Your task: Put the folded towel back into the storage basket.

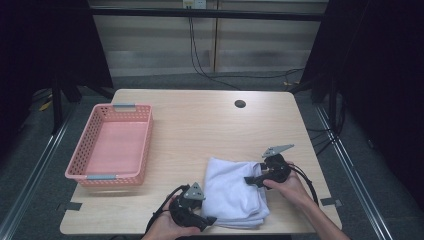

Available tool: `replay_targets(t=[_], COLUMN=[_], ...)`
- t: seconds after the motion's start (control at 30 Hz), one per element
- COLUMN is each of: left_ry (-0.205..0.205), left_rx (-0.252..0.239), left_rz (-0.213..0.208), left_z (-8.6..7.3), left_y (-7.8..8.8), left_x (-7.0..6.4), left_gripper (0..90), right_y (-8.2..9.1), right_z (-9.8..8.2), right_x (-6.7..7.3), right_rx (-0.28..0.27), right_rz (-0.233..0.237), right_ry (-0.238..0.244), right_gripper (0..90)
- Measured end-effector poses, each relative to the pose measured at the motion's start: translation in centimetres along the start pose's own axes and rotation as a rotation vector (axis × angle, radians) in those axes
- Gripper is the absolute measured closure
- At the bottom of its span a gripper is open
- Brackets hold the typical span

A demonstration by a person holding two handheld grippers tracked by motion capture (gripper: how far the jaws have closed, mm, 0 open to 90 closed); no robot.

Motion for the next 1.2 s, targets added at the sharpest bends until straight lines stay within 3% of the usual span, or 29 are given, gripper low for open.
replay_targets(t=[0.07, 0.13, 0.17, 0.3, 0.37, 0.47, 0.5, 0.67, 0.87, 0.93, 1.2], left_ry=[-0.037, -0.009, -0.015, -0.008, 0.015, 0.011, 0.032, 0.025, 0.049, 0.039, 0.054], left_rx=[0.019, 0.011, 0.01, 0.015, 0.006, 0.012, 0.003, 0.004, -0.033, -0.021, -0.072], left_rz=[-0.002, -0.015, -0.025, -0.054, -0.069, -0.073, -0.078, -0.089, -0.101, -0.097, -0.079], left_z=[0.0, 0.1, 0.1, 0.2, 0.2, 0.2, 0.3, 0.3, 0.5, 0.5, 1.5], left_y=[0.0, -0.1, -0.1, -0.1, -0.2, 0.0, -0.1, 0.2, 0.4, 0.6, 1.0], left_x=[0.0, 0.1, 0.2, 0.2, 0.4, 0.5, 0.4, 0.5, 0.5, 0.6, 0.8], left_gripper=[43.6, 50.4, 53.8, 66.5, 68.0, 69.2, 70.0, 71.2, 71.4, 71.5, 72.1], right_y=[0.0, 0.0, 0.0, 0.0, 0.0, 0.0, 0.0, 0.2, 0.4, 0.5, 1.1], right_z=[-0.1, -0.2, -0.3, -0.4, -0.4, -0.4, -0.4, -0.3, 0.1, 0.4, 1.1], right_x=[0.1, 0.5, 0.7, 0.9, 1.1, 1.1, 1.2, 1.3, 1.3, 1.4, 1.2], right_rx=[0.002, 0.009, 0.008, 0.018, 0.026, 0.026, 0.022, 0.019, 0.01, 0.002, -0.018], right_rz=[-0.007, 0.015, 0.028, 0.065, 0.06, 0.078, 0.085, 0.079, 0.086, 0.096, 0.11], right_ry=[0.02, 0.038, 0.041, 0.001, 0.001, -0.012, -0.019, -0.023, -0.022, -0.029, -0.029], right_gripper=[24.4, 38.7, 42.1, 52.9, 57.3, 62.9, 64.7, 68.7, 70.1, 70.4, 70.9])
Point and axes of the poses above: each handheld gripper's, and its own axes: y roughly backward along the jaws, z roughly out of its top, x roughly to its left, the point moved 7 cm from there along -y, roughly forward along the jaws, and after that the axes turned 11 degrees about -y, right-handed, at the moved point
